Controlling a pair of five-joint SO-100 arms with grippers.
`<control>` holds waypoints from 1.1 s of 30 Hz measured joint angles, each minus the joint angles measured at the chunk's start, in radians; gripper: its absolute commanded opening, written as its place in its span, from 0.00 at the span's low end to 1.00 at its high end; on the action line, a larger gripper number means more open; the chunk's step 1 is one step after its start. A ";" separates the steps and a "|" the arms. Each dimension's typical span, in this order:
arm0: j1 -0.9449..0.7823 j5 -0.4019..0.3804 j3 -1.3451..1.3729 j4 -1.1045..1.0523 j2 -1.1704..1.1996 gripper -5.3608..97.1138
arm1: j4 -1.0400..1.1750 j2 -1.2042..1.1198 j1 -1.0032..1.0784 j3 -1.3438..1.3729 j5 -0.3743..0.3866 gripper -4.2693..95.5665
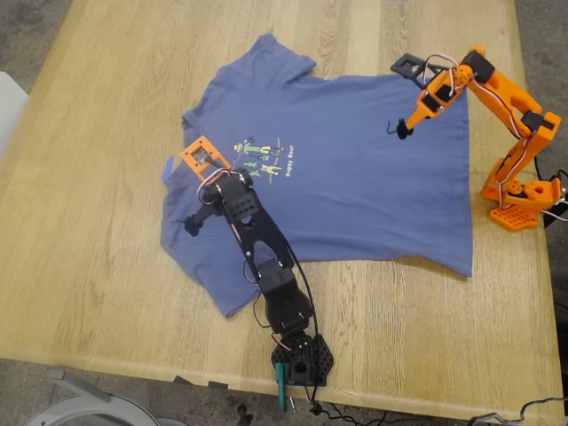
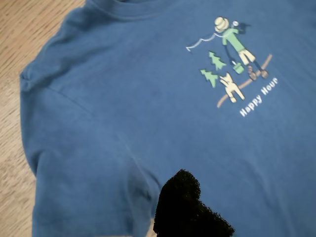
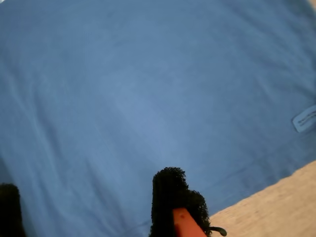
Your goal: Fold a T-shirt
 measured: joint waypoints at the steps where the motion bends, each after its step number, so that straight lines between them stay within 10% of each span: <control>1: -0.008 0.000 -0.006 -0.014 -0.015 0.67 | 0.000 0.000 -0.034 0.000 0.006 0.42; 33: -0.179 0.060 -0.848 -0.325 -0.965 0.66 | -0.368 -0.273 -0.382 -0.072 0.055 0.37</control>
